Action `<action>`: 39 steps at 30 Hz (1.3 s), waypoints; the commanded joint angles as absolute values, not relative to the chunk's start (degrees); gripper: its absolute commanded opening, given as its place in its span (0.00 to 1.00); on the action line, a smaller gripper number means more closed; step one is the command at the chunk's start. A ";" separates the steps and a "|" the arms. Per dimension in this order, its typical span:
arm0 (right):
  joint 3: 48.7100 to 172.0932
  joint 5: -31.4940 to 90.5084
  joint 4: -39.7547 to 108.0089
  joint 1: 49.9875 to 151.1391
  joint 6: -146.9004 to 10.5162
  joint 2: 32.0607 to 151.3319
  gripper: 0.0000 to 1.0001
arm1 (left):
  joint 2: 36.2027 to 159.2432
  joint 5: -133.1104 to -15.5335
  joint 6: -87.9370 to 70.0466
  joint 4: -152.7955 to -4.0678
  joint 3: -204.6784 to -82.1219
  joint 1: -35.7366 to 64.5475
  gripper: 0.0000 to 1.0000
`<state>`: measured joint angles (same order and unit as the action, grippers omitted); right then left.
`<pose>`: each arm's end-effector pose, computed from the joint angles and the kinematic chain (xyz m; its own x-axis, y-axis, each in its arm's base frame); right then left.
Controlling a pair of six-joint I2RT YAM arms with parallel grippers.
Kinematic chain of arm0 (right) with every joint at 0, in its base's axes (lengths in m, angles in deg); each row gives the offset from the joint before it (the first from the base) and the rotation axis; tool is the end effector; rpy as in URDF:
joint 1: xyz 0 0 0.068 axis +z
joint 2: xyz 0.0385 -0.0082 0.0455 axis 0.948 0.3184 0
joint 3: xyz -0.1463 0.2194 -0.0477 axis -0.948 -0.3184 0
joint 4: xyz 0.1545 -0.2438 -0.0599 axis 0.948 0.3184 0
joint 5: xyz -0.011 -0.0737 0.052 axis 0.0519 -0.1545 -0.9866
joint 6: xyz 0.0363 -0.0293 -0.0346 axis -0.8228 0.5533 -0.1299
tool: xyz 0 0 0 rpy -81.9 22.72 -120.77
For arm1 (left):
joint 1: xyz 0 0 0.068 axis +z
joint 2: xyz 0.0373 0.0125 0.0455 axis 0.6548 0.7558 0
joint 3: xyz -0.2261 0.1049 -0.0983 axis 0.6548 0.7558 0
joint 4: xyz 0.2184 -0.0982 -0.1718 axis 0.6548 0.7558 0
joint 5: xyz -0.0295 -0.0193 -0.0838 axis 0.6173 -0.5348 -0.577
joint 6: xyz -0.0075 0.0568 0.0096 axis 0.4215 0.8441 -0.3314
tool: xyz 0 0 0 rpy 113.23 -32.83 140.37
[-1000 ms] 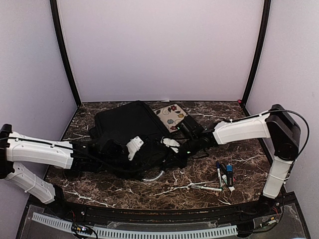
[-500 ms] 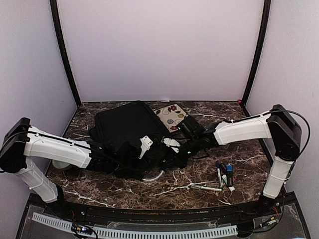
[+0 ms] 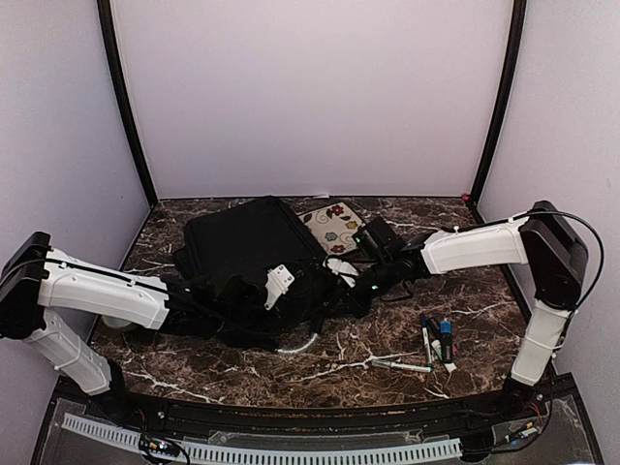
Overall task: Pack the student bag
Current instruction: Zip the student bag into the largest pocket of the bag, then place the largest pocket of the bag in the student bag.
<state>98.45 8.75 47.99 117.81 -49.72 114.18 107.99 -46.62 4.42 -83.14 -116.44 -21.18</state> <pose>0.2608 0.3023 0.1418 -0.3817 -0.6581 -0.6491 -0.9242 0.2791 0.2606 0.1746 -0.3000 0.1727 -0.2374 0.5109 -0.8262 0.7114 0.6706 0.2103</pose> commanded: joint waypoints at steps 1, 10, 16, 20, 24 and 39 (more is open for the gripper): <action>97.85 9.45 52.40 114.33 -47.99 115.44 0.00 | 100.95 -50.99 5.97 -79.69 -113.17 -21.05 0.00; 104.13 12.52 54.26 109.55 -46.34 120.82 0.00 | 95.93 -58.82 7.01 -77.57 -110.58 -22.16 0.00; 112.67 16.90 54.96 107.86 -46.41 127.03 0.00 | 96.08 -60.20 8.05 -78.01 -110.52 -24.30 0.00; 118.62 17.92 55.84 107.85 -45.48 131.02 0.00 | 96.82 -60.25 8.64 -79.05 -110.60 -24.95 0.00; 122.69 18.31 56.70 107.88 -45.28 133.37 0.00 | 97.43 -59.89 9.03 -79.90 -110.69 -25.49 0.00; 115.46 23.25 55.04 107.62 -45.05 120.62 0.31 | 97.53 -56.74 7.12 -80.25 -112.96 -25.80 0.27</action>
<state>119.28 18.82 57.41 108.41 -45.67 129.94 99.20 -55.19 8.33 -80.54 -110.39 -24.70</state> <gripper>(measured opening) 0.278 0.182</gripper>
